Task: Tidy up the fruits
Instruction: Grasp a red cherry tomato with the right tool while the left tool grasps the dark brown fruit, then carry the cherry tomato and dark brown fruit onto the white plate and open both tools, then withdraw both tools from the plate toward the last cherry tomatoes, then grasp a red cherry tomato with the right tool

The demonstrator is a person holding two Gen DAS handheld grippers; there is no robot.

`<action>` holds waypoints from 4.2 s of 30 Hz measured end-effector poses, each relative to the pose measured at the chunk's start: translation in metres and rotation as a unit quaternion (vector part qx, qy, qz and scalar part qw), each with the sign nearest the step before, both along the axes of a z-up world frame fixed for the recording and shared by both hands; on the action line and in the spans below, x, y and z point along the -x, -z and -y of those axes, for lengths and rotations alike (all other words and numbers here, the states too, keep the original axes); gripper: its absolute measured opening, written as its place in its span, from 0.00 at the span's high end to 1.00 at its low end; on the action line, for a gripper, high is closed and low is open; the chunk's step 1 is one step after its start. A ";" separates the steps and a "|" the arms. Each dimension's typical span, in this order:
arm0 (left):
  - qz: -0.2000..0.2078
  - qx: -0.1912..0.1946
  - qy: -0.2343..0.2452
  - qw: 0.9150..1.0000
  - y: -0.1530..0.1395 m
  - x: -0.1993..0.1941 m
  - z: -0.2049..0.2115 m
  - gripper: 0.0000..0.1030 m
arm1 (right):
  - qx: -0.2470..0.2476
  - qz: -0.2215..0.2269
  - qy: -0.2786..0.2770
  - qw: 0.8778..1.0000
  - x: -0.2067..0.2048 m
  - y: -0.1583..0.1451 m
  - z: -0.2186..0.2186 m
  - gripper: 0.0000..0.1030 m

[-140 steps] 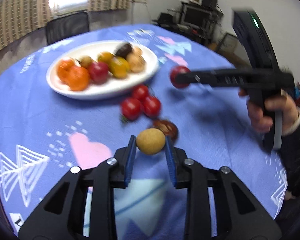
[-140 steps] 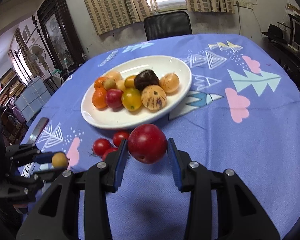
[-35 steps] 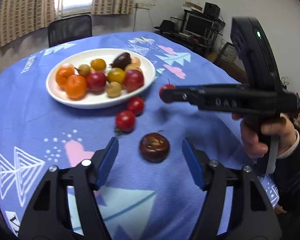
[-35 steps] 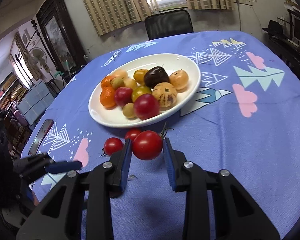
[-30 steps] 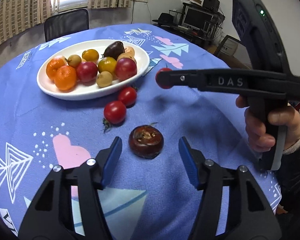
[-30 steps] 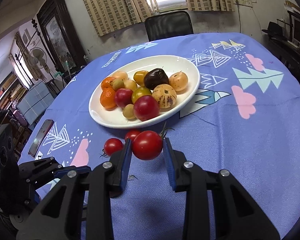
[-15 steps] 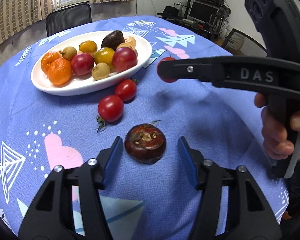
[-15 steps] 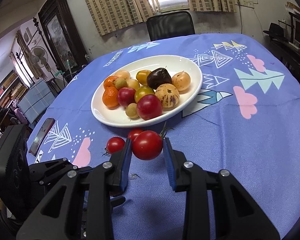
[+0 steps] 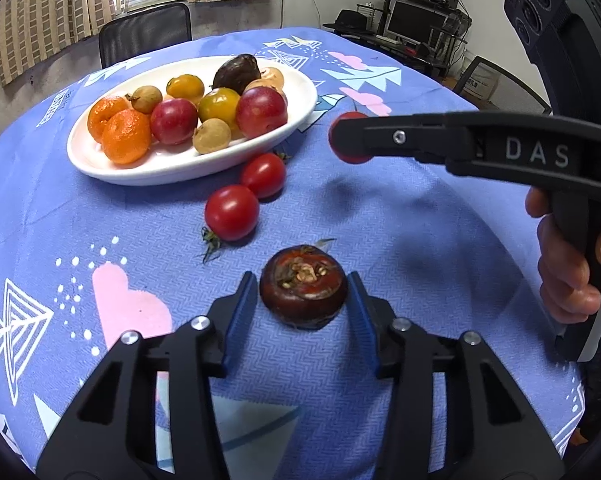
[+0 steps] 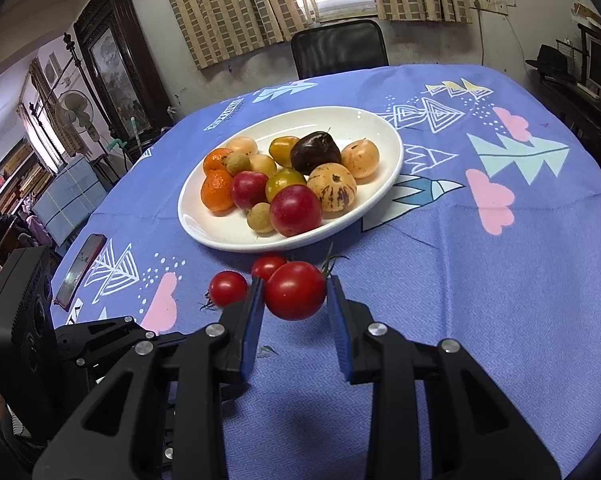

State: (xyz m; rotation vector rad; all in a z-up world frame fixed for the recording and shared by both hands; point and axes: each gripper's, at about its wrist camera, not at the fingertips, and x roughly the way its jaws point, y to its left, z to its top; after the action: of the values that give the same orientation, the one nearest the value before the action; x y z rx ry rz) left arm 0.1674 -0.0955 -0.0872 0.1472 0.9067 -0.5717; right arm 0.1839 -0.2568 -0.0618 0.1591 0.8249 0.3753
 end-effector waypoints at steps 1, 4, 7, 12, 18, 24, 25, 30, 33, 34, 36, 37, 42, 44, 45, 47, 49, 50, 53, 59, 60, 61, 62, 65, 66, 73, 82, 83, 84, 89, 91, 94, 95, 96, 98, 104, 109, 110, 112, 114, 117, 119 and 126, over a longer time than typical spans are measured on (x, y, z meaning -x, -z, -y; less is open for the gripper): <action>0.000 0.000 -0.001 1.000 0.000 0.000 0.000 0.56 | 0.001 0.000 0.000 1.000 0.000 0.000 0.000 0.69; 0.002 -0.001 0.001 1.000 0.000 0.001 0.001 0.57 | 0.001 0.001 0.000 1.000 0.000 0.000 0.000 0.69; 0.000 0.000 0.000 1.000 0.000 0.000 0.000 0.57 | 0.001 0.001 0.000 1.000 0.000 0.000 0.000 0.69; -0.011 0.012 -0.002 1.000 -0.002 0.001 -0.004 0.57 | 0.005 0.001 0.000 1.000 -0.001 0.000 0.001 0.69; -0.008 0.014 -0.006 1.000 -0.004 0.001 -0.008 0.57 | 0.007 0.001 -0.003 1.000 -0.001 0.000 -0.001 0.69; -0.004 0.025 -0.010 1.000 -0.011 0.002 -0.014 0.57 | 0.007 0.008 0.001 1.000 0.001 0.000 -0.001 0.69; -0.002 0.027 -0.012 1.000 -0.013 0.001 -0.016 0.57 | 0.014 0.014 0.000 1.000 0.001 -0.002 -0.003 0.69; 0.017 0.035 -0.039 0.998 -0.035 -0.008 -0.031 0.57 | -0.017 0.027 -0.010 0.999 -0.017 -0.024 -0.004 0.69; 0.031 0.041 -0.044 0.998 -0.056 -0.023 -0.039 0.57 | -0.013 0.043 0.004 0.999 -0.040 -0.040 -0.004 0.69; 0.041 0.040 -0.047 0.997 -0.065 -0.031 -0.041 0.57 | -0.017 0.041 0.007 0.999 -0.053 -0.043 -0.004 0.69; 0.058 0.040 -0.052 0.996 -0.080 -0.047 -0.043 0.57 | -0.029 0.033 0.019 0.999 -0.078 -0.047 -0.003 0.69; 0.066 0.041 -0.055 0.995 -0.088 -0.059 -0.044 0.57 | -0.029 0.029 0.024 0.999 -0.090 -0.047 -0.003 0.69; 0.080 0.019 -0.077 0.994 -0.101 -0.123 -0.037 0.57 | -0.004 -0.007 0.044 0.999 -0.152 -0.037 -0.009 0.69; 0.061 0.011 -0.090 0.994 -0.096 -0.158 -0.034 0.57 | 0.005 -0.025 0.047 0.999 -0.173 -0.031 -0.012 0.69; 0.040 0.009 -0.095 0.995 -0.091 -0.179 -0.033 0.57 | 0.008 -0.034 0.049 0.998 -0.183 -0.029 -0.013 0.69; 0.013 0.003 -0.110 0.994 -0.083 -0.208 -0.033 0.57 | 0.021 -0.044 0.048 0.998 -0.197 -0.025 -0.015 0.69; 0.001 -0.015 -0.122 0.992 -0.076 -0.233 -0.032 0.57 | 0.030 -0.052 0.050 0.997 -0.206 -0.022 -0.016 0.69; -0.003 -0.024 -0.124 0.992 -0.073 -0.242 -0.030 0.57 | 0.031 -0.060 0.047 0.997 -0.211 -0.020 -0.017 0.69; -0.032 -0.039 -0.130 0.990 -0.061 -0.266 -0.027 0.57 | 0.044 -0.070 0.045 0.996 -0.220 -0.015 -0.019 0.69; -0.024 -0.070 -0.135 0.988 -0.051 -0.277 -0.021 0.48 | 0.049 -0.065 0.043 0.996 -0.212 -0.019 -0.016 0.64; -0.011 -0.071 -0.136 0.988 -0.055 -0.273 -0.021 0.42 | 0.050 -0.063 0.042 0.996 -0.209 -0.021 -0.016 0.64; -0.003 -0.070 -0.136 0.988 -0.057 -0.272 -0.021 0.40 | 0.049 -0.060 0.042 0.996 -0.203 -0.024 -0.014 0.63; 0.003 -0.068 -0.137 0.988 -0.061 -0.269 -0.022 0.33 | 0.046 -0.058 0.042 0.996 -0.200 -0.027 -0.013 0.60; 0.016 -0.045 -0.141 0.989 -0.077 -0.252 -0.028 0.20 | 0.027 -0.046 0.038 0.998 -0.177 -0.043 -0.005 0.50; 0.023 -0.039 -0.143 0.989 -0.084 -0.243 -0.032 0.13 | 0.021 -0.034 0.040 0.998 -0.165 -0.049 -0.001 0.48; 0.062 0.017 -0.145 0.987 -0.117 -0.160 -0.059 0.05 | -0.025 0.027 0.066 0.997 -0.079 -0.065 0.020 0.36; 0.134 -0.008 -0.157 0.978 -0.098 -0.051 -0.064 0.02 | -0.104 0.003 0.049 0.993 -0.034 -0.030 0.028 0.36; 0.130 -0.007 -0.141 0.981 -0.090 -0.043 -0.061 0.02 | -0.098 -0.001 0.046 0.994 -0.033 -0.027 0.026 0.36; 0.125 -0.008 -0.127 0.984 -0.083 -0.037 -0.059 0.02 | -0.084 0.000 0.045 0.995 -0.031 -0.025 0.022 0.36; 0.137 -0.057 -0.099 0.984 -0.058 -0.016 -0.046 0.02 | -0.026 0.015 0.032 0.999 -0.023 -0.016 0.003 0.36; 0.128 -0.044 -0.097 0.986 -0.053 -0.012 -0.047 0.02 | -0.015 0.017 0.015 1.000 -0.021 -0.012 -0.003 0.36; 0.104 -0.016 -0.084 0.991 -0.051 -0.011 -0.052 0.02 | 0.019 0.016 -0.003 1.000 -0.020 -0.003 -0.016 0.36; 0.099 -0.006 -0.080 0.992 -0.051 -0.010 -0.054 0.02 | 0.026 0.013 -0.007 1.000 -0.020 0.000 -0.019 0.36; 0.094 0.002 -0.079 0.992 -0.051 -0.009 -0.056 0.02 | 0.031 0.009 -0.008 0.999 -0.021 0.002 -0.021 0.36; 0.089 0.003 -0.092 0.992 -0.048 -0.010 -0.058 0.02 | 0.042 0.000 -0.007 0.999 -0.024 0.009 -0.024 0.36; 0.061 -0.003 -0.133 0.989 -0.038 -0.018 -0.066 0.02 | 0.002 -0.019 0.001 1.000 -0.032 0.021 -0.021 0.36; 0.042 0.003 -0.148 0.988 -0.033 -0.023 -0.073 0.02 | 0.011 -0.013 -0.001 1.000 -0.034 0.025 -0.030 0.36; 0.039 0.003 -0.149 0.988 -0.033 -0.023 -0.073 0.02 | 0.019 -0.007 -0.003 1.000 -0.033 0.025 -0.034 0.36; 0.035 0.005 -0.147 0.989 -0.032 -0.023 -0.073 0.02 | 0.027 -0.002 -0.007 1.000 -0.033 0.026 -0.038 0.36; 0.032 0.006 -0.145 0.989 -0.032 -0.023 -0.073 0.02 | 0.023 -0.003 -0.013 1.000 -0.034 0.028 -0.040 0.36; 0.033 0.009 -0.140 0.990 -0.033 -0.021 -0.071 0.02 | 0.008 -0.011 -0.011 1.000 -0.037 0.030 -0.036 0.39; 0.037 0.006 -0.141 0.989 -0.034 -0.020 -0.071 0.02 | -0.011 -0.023 -0.009 1.000 -0.040 0.033 -0.031 0.44; 0.031 0.011 -0.142 0.989 -0.035 -0.020 -0.071 0.02 | -0.031 -0.036 -0.002 0.999 -0.044 0.035 -0.030 0.52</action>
State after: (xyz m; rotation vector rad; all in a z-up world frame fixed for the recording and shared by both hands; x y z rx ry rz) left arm 0.1879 -0.0245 -0.0526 0.0138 0.8431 -0.3103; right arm 0.2281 -0.2272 -0.0969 0.2298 0.8861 0.4018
